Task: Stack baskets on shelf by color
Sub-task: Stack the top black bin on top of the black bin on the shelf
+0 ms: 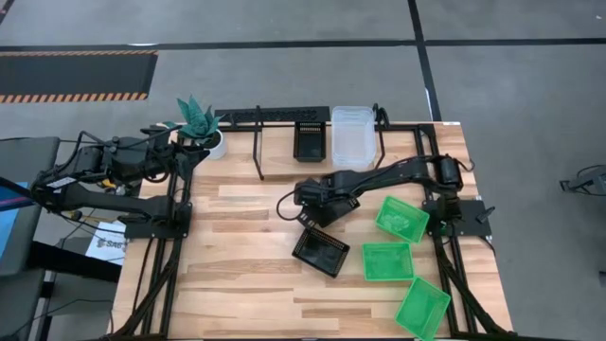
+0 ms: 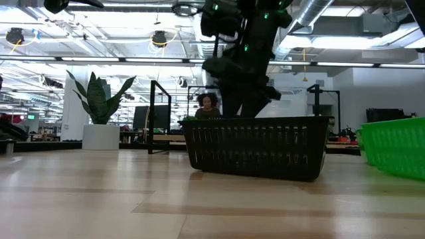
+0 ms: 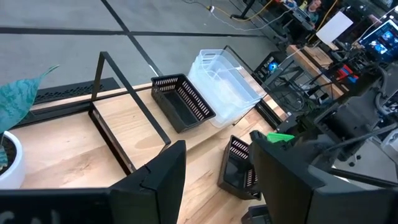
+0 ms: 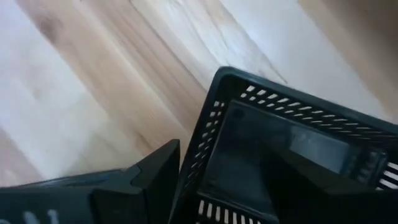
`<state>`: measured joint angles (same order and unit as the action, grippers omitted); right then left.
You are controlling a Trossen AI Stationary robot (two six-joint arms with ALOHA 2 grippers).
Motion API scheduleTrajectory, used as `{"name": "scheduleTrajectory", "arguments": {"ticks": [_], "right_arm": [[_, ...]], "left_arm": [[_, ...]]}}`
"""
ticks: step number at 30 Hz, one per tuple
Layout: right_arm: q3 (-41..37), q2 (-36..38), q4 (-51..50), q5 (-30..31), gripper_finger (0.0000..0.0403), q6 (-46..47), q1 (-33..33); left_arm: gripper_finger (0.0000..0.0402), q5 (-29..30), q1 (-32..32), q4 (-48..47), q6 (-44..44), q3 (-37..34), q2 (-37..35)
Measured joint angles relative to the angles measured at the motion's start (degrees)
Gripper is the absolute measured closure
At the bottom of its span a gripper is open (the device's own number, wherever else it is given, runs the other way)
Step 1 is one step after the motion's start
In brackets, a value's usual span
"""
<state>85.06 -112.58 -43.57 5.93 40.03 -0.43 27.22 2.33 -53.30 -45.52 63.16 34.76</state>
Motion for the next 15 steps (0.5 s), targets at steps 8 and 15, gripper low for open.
{"name": "scheduleTrajectory", "arguments": {"ticks": [8,15], "right_arm": [[-0.15,-2.60,0.02,-0.08,0.0163,0.98,0.32],[-0.15,-2.98,-4.32,-0.03,0.0224,4.34,0.33]], "left_arm": [[0.0228,-0.01,0.02,-0.05,-0.30,0.00,0.02],[0.0228,-0.04,0.01,-0.26,-0.32,0.00,0.02]]}}
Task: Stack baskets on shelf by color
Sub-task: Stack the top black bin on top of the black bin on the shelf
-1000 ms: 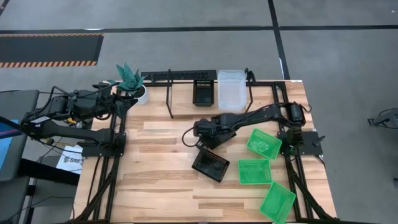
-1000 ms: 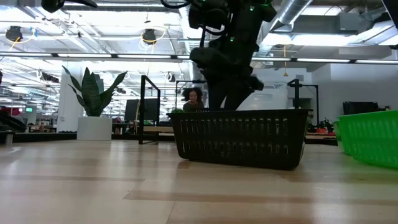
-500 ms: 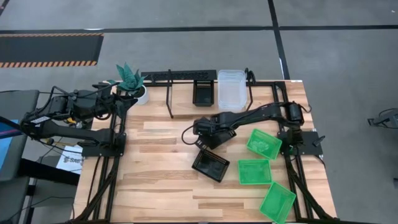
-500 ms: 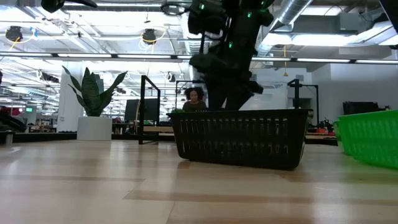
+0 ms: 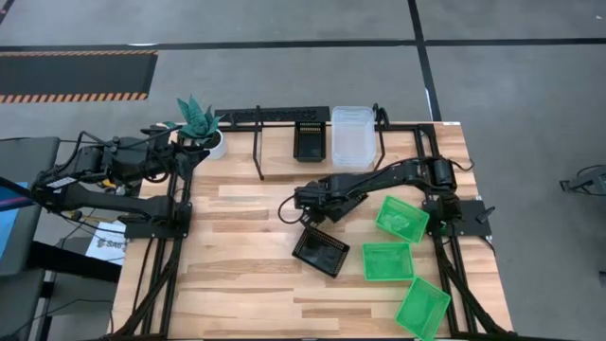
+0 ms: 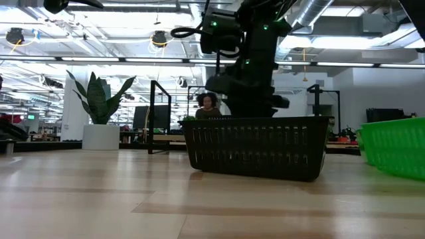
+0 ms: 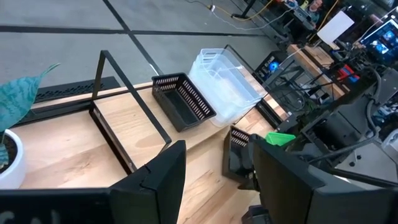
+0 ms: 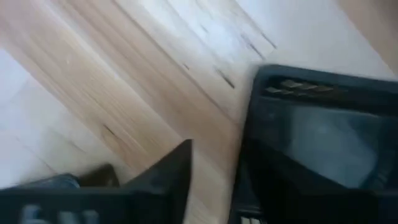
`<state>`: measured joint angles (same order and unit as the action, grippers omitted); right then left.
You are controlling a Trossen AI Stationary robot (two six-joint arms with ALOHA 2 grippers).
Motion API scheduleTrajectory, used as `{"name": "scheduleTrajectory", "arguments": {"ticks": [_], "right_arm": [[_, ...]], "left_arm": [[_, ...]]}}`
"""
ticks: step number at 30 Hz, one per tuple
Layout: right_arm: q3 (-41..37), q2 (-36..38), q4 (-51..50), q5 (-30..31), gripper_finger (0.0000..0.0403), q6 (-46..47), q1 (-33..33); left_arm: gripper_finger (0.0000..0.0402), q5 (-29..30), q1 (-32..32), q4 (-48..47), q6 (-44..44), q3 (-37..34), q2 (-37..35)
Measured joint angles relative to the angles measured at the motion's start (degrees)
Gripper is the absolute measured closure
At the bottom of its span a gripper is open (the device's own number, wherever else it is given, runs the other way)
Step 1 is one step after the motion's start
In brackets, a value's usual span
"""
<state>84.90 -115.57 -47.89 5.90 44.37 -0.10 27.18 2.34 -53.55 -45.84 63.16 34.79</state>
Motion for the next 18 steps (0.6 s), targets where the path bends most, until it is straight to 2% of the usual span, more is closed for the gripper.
{"name": "scheduleTrajectory", "arguments": {"ticks": [5,6,13,18], "right_arm": [[0.06,0.35,-1.27,-1.10,0.0370,-0.32,0.00],[0.13,0.42,-1.36,-1.73,0.0383,-0.99,0.02],[7.14,2.59,-5.44,-8.93,0.0395,-4.95,0.37],[15.88,7.53,-6.24,-10.54,0.0397,-9.09,0.24]], "left_arm": [[0.0228,0.00,0.01,-0.14,0.18,0.00,0.00],[0.0228,0.00,-0.01,-0.16,0.20,0.00,0.00],[0.0228,0.00,0.00,-0.16,0.35,0.00,0.00],[0.0228,0.54,-0.01,-0.20,0.59,0.00,0.00]]}}
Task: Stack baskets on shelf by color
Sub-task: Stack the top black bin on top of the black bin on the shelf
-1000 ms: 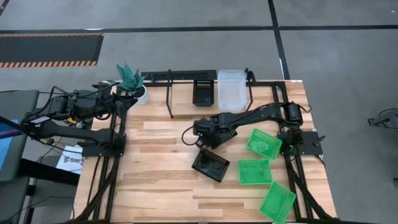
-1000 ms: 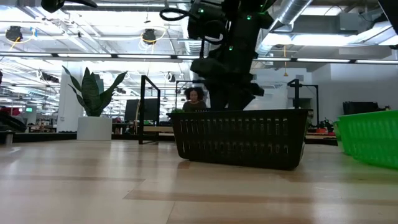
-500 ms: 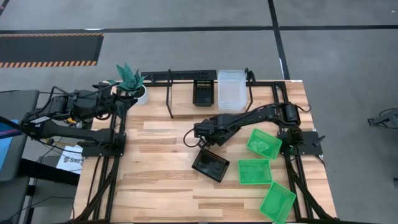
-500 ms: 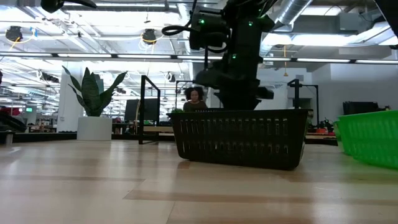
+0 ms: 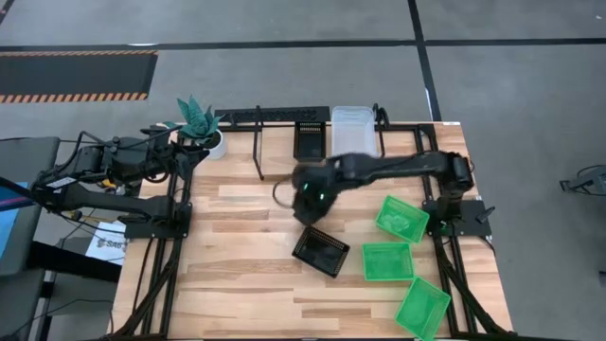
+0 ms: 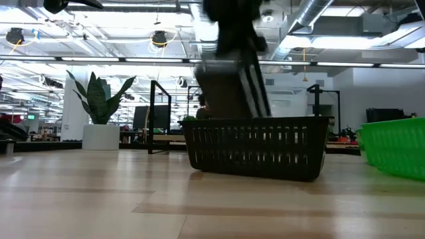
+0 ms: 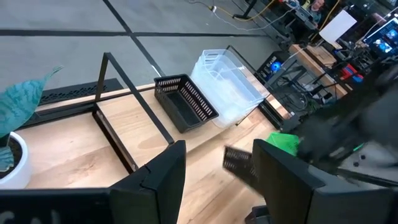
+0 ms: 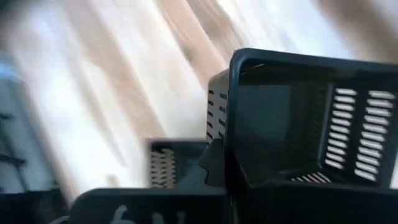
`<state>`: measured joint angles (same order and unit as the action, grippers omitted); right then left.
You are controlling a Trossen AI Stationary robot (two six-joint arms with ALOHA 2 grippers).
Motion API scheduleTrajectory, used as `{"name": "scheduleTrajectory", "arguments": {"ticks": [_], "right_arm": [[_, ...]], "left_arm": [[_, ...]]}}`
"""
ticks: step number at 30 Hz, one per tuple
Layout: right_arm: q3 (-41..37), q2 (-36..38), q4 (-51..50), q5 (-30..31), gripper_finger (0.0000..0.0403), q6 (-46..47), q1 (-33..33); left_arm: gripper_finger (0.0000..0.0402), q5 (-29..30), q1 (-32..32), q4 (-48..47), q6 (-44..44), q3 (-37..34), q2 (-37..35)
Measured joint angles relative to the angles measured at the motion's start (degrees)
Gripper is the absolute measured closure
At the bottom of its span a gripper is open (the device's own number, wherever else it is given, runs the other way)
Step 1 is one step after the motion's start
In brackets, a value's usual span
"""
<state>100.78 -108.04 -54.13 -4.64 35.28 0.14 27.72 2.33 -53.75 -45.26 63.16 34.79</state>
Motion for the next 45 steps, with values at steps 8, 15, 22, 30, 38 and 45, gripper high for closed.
{"name": "scheduleTrajectory", "arguments": {"ticks": [8,15,22,30,38,45], "right_arm": [[14.33,6.00,0.11,4.48,0.0399,-16.46,-3.26],[15.51,4.60,-2.26,15.10,0.0393,-47.57,-9.05],[15.20,-2.80,-6.57,15.04,0.0393,-55.83,-16.22],[15.20,-11.12,-5.63,10.66,0.0390,-57.78,-20.56],[15.18,-12.33,-7.40,10.49,0.0385,-57.87,-21.77],[15.18,-12.34,-9.22,9.07,0.0387,-57.83,-21.65]], "left_arm": [[0.0228,0.43,0.01,-0.03,0.03,0.00,0.00],[0.0228,1.98,0.02,0.00,0.04,0.00,-0.02],[0.0228,3.05,0.02,-1.35,-2.01,0.00,0.11],[0.0228,5.13,0.02,-2.41,-3.96,0.00,0.11],[0.0228,6.14,0.02,-2.39,-4.09,-0.01,0.11],[0.0228,7.24,0.02,-2.39,-4.08,-0.01,0.11]]}}
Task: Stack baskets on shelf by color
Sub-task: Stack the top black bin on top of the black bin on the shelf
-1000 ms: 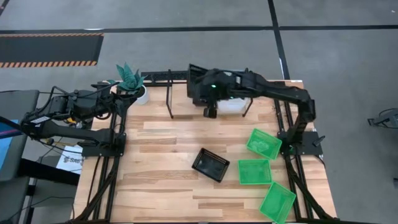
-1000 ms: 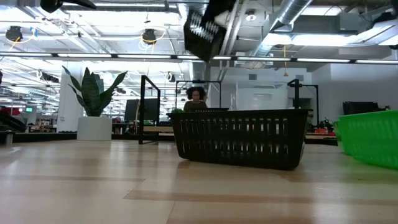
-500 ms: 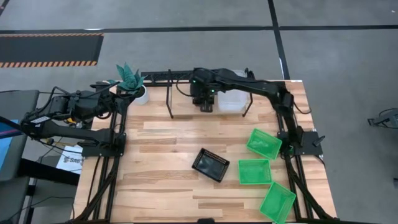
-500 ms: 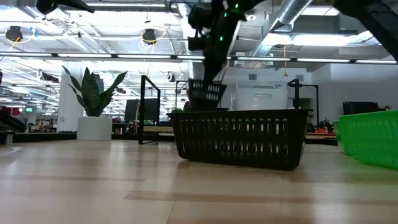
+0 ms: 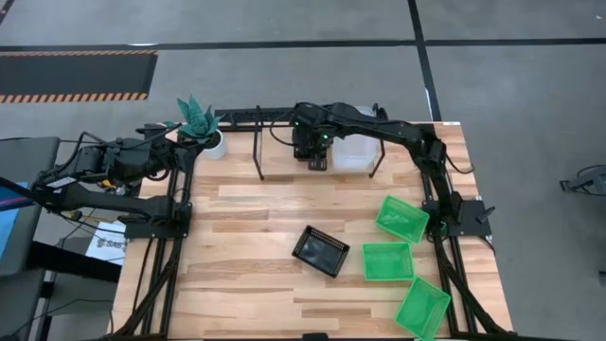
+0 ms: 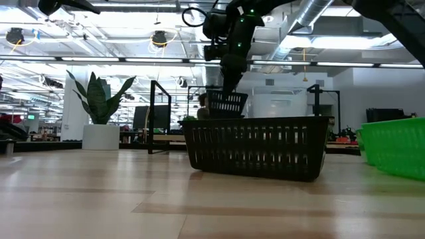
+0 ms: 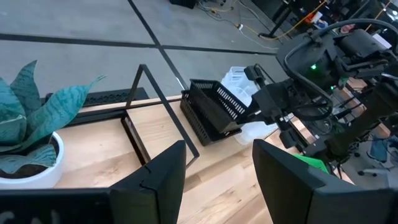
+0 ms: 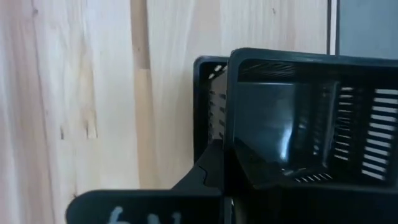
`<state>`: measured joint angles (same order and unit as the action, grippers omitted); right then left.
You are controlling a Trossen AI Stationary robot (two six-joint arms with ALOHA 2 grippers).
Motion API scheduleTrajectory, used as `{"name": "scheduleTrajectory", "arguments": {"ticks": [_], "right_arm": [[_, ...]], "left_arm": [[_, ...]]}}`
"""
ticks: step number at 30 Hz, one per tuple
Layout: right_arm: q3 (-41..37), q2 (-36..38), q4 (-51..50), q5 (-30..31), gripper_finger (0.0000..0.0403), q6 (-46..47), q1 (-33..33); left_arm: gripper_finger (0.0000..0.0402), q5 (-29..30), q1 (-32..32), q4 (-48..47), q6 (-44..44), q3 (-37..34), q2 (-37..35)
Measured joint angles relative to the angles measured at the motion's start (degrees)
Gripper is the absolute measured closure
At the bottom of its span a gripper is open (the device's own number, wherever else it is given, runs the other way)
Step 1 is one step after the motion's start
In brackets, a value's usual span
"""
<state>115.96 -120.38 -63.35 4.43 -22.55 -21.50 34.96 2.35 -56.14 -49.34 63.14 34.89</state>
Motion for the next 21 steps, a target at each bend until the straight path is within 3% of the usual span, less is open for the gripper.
{"name": "scheduleTrajectory", "arguments": {"ticks": [21], "right_arm": [[0.00,0.02,0.59,-0.14,0.0365,0.61,-0.05]], "left_arm": [[0.0228,0.24,0.00,0.04,-1.53,-0.01,0.00]]}}
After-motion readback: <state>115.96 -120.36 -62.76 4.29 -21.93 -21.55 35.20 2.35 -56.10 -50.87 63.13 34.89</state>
